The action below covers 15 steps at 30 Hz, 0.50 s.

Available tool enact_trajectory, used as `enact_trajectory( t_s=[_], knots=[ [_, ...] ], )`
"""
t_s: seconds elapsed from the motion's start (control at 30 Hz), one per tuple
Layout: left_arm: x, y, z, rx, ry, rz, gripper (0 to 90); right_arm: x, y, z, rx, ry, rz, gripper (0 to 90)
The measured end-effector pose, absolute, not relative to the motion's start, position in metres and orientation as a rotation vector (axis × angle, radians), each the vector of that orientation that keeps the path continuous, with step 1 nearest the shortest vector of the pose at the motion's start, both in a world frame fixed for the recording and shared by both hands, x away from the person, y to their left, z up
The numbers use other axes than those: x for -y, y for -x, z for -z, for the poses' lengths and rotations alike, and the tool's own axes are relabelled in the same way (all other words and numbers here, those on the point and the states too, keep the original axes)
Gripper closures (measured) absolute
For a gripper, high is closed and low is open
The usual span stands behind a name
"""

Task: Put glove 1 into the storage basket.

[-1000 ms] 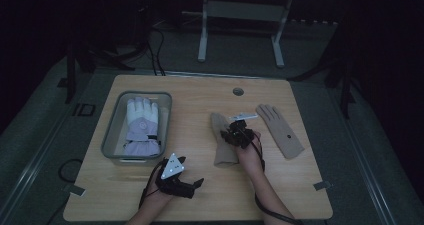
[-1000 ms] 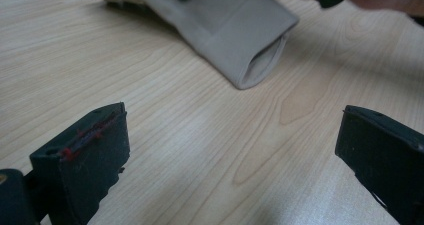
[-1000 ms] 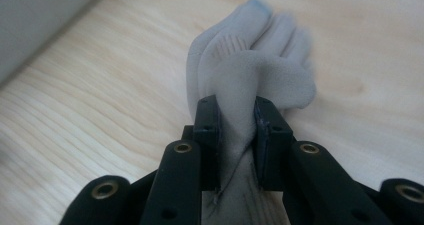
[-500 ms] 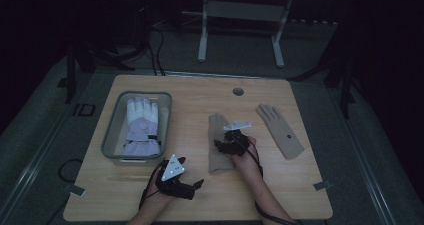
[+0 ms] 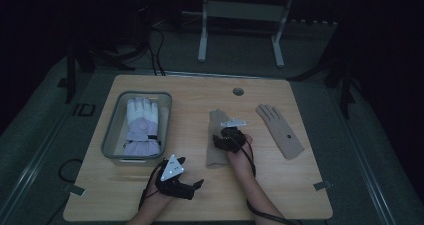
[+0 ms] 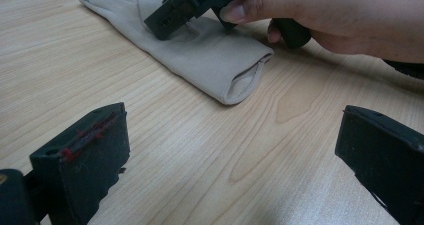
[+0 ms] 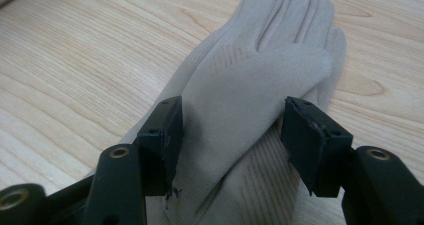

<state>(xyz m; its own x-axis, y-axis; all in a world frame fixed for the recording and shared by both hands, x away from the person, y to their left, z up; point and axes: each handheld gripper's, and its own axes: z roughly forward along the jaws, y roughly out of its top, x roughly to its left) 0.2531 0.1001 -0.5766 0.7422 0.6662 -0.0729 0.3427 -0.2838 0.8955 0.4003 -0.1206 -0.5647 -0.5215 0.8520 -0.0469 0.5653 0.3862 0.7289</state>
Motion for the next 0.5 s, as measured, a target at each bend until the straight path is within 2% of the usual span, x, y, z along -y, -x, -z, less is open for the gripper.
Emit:
enact_trajectory(
  t_s=[0.3, 0.5],
  knots=[
    [-0.097, -0.252, 0.577, -0.766, -1.915, -0.392, 1.2, 0.129, -0.401, 0.558, -2.275, -1.216, -1.001, 42.1],
    [-0.1, -0.253, 0.577, -0.767, -1.898, -0.368, 1.3, 0.15, -0.401, 0.545, -2.278, -1.223, -1.024, 39.6]
  ],
)
